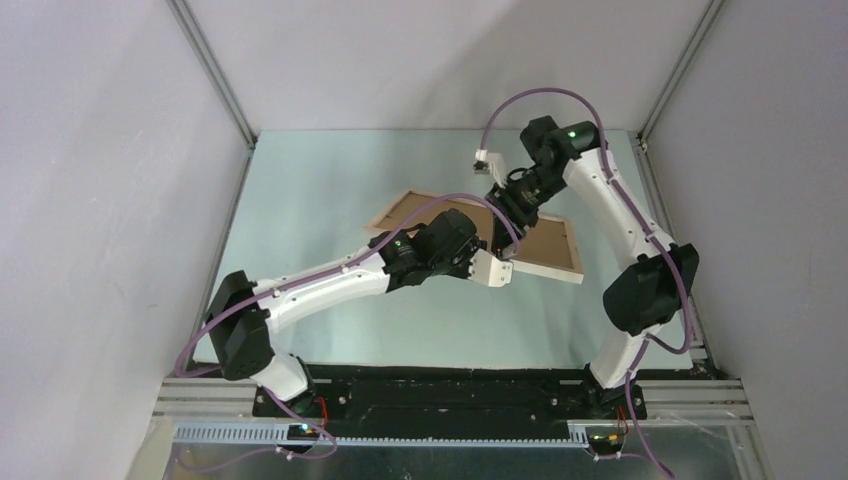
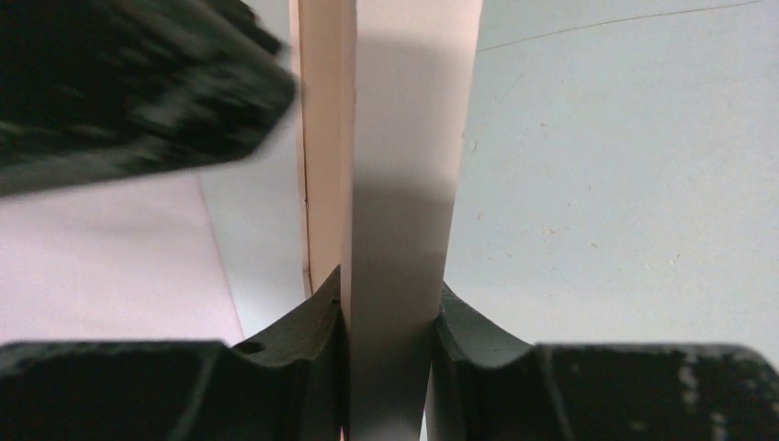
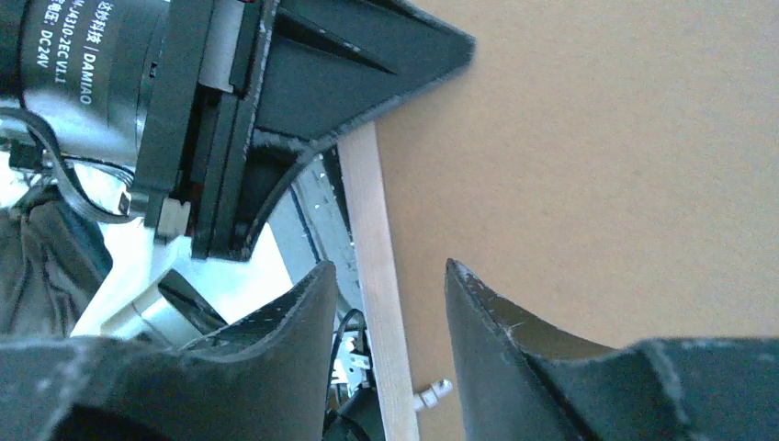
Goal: Put the photo into the frame
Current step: Turn over the photo frame at the center of the board.
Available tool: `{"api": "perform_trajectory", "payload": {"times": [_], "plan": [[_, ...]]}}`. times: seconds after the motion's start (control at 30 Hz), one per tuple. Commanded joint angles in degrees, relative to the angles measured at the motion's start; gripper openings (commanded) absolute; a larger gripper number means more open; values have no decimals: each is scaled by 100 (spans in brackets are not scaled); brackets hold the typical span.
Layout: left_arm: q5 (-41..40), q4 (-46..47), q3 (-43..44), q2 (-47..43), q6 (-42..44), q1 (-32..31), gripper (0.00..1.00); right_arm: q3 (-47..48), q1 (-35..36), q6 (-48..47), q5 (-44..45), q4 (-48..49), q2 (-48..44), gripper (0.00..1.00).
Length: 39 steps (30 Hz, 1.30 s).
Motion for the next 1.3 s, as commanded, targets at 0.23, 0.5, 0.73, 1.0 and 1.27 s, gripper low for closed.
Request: {"api": "perform_trajectory", "payload": {"times": [0.23,0.5,0.73,1.0,1.27], "plan": [[150,-502,661,-651,-840,1,0,405,-1065,1286,25,1150,-944,64],[109,-913,1259,-959,-1318,38,0,-212,-1836,1841,143,2099,-1565,66],[502,-1611,2211,-739,-2030,353,0,-1013,-2170,1944,28,2527,-1906,66],[1233,-2341,3238,-283,-2652,1038,0,-1470,-2627,2300,-246,2951,-2002,66],[1633,-2460,3940,179,-3480,1689,0,-1959,-3138,2521,-600,3402,-2115,67]]}}
